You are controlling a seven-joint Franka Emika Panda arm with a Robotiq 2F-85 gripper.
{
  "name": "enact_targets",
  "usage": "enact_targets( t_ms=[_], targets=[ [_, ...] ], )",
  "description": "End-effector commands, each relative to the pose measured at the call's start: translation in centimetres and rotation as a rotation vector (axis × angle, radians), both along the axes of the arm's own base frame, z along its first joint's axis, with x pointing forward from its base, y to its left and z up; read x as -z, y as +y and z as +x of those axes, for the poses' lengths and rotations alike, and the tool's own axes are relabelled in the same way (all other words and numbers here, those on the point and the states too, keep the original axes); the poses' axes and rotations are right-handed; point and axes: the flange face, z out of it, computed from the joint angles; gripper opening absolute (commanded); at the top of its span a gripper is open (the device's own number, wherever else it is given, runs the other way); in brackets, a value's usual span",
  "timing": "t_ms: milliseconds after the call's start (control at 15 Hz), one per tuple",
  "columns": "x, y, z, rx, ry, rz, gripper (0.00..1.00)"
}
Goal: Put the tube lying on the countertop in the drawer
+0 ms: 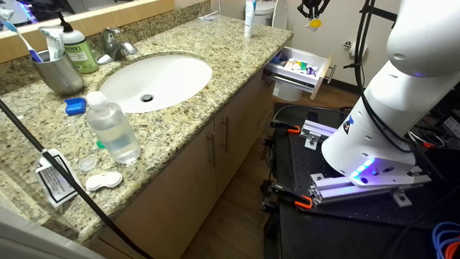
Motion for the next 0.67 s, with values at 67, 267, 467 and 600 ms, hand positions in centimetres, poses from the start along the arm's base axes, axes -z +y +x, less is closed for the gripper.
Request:
enact_targets(
  t_ms=[67,267,467,600],
  targets=[
    [-0.1,3.8,1.7,-0.038,-0.117,0.015,0.33],
    [-0.8,2.3,1.0,-0.032,-0.123,-0.023,0.53],
    [-1.2,2.1,1.5,-0.025,-0.136,-0.081,0.76],
    [-2.2,1.6,1.9,-0.012,-0.149,-0.114,0.89]
  ],
)
